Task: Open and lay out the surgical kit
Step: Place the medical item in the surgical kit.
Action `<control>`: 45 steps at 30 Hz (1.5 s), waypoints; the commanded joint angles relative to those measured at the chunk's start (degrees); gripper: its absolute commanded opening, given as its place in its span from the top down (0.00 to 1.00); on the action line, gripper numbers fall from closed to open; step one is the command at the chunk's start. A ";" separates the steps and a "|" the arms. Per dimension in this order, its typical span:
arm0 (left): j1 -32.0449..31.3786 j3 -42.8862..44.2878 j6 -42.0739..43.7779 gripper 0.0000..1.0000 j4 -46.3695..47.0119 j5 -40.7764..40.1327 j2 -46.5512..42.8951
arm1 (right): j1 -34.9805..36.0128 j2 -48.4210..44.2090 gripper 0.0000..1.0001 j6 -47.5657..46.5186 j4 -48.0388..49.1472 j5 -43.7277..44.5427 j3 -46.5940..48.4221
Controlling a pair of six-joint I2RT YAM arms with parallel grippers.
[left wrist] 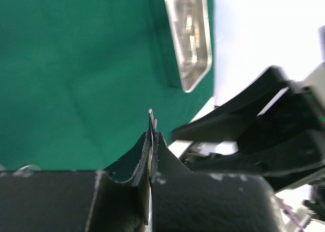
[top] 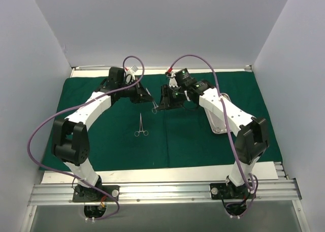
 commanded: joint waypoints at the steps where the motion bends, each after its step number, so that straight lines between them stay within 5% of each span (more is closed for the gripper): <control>1: 2.80 0.12 9.77 0.98 -7.15 0.94 -1.18 | -0.62 0.12 0.57 -3.95 -7.59 6.97 3.88; 12: 8.61 2.48 37.01 0.98 -34.48 -6.26 -0.30 | -7.13 -1.46 0.54 -7.03 -10.33 7.86 -2.70; 21: 10.54 9.69 49.68 0.98 -45.84 -12.15 5.85 | -7.13 -0.93 0.55 -7.37 -9.45 4.60 -5.52; 45: 10.28 13.83 55.15 0.98 -48.39 -4.24 17.36 | -9.33 1.79 0.58 -10.54 -9.28 0.82 -6.75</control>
